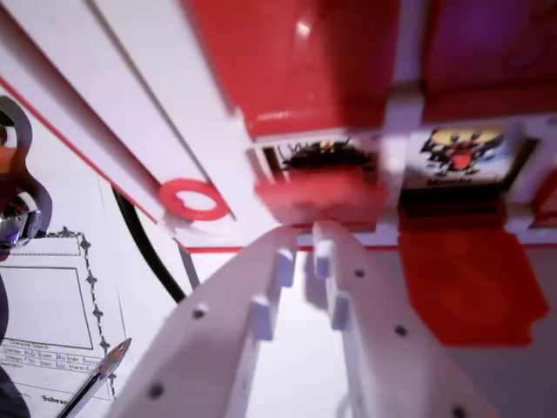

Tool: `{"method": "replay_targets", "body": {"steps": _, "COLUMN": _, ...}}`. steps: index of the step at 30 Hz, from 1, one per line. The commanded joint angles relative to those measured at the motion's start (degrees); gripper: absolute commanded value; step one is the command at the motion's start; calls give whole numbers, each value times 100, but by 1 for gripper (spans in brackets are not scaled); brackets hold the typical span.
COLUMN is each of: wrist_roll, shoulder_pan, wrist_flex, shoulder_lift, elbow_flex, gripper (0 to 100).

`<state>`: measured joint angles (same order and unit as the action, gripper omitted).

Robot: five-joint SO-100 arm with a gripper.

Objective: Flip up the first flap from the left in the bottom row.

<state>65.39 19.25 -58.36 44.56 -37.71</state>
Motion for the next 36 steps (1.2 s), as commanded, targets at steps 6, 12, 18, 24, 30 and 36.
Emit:
{"method": "replay_targets", "body": {"steps": 6, "wrist_roll": 97, "shoulder_pan": -114, "wrist_flex": 264, "shoulder_lift": -70, "elbow_flex": 923, "gripper": 2}}
{"method": "replay_targets", "body": {"steps": 12, "wrist_roll": 114, "shoulder_pan": -132, "wrist_flex": 299, "shoulder_lift": -167, "elbow_flex": 1011, "gripper": 2}}
{"method": "replay_targets", "body": {"steps": 18, "wrist_roll": 88, "shoulder_pan": -123, "wrist_flex": 290, "shoulder_lift": -62, "elbow_flex": 1020, "gripper": 2}}
{"method": "replay_targets", "body": {"steps": 24, "wrist_roll": 26, "shoulder_pan": -26, "wrist_flex": 229, "shoulder_lift": 563, "elbow_flex": 712, "gripper": 2}}
{"method": "replay_targets", "body": {"steps": 30, "wrist_roll": 70, "shoulder_pan": 44, "wrist_flex": 229, "shoulder_lift": 1600, "elbow_flex": 44, "gripper": 2}}
{"method": "replay_targets", "body": {"steps": 36, "wrist_roll": 308, "shoulder_pan": 62, "wrist_flex": 229, "shoulder_lift": 2777, "elbow_flex": -826, "gripper": 2}}
